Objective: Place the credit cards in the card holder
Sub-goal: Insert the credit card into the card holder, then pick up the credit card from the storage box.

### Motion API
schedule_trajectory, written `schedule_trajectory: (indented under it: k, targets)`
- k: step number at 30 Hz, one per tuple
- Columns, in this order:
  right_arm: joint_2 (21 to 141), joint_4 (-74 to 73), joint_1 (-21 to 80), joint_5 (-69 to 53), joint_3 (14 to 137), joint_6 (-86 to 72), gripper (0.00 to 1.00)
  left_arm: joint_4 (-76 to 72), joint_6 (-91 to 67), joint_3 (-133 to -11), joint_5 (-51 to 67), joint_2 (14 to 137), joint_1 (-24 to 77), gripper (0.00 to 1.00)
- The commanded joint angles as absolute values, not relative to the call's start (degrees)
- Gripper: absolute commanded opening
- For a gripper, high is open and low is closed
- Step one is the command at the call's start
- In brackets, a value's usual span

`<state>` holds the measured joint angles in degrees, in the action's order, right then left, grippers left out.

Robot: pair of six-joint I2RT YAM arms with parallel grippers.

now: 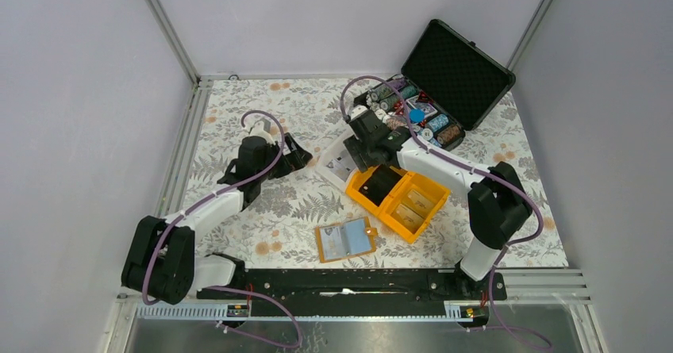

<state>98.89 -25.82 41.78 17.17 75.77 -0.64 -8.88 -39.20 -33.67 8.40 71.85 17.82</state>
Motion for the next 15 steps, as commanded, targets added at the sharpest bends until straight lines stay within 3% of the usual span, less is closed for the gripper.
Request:
schedule_trajectory:
  k: [1, 9, 15]
  targets:
    - [96.40, -28.42, 41.32, 18.56, 74.39, 0.39, 0.72, -14.03, -37.44, -36.30, 7.74, 73.83, 20.13, 0.98]
    - [90.98, -22.98, 41.47, 13.34, 64.08, -1.35, 0.67, -15.10, -38.70, -39.20, 10.53, 81.01, 23.29, 0.96]
    - [92.30, -19.09, 41.48, 14.40, 60.84, -0.69, 0.74, -16.67, -39.35, -41.58, 12.89, 85.68, 24.57, 0.82]
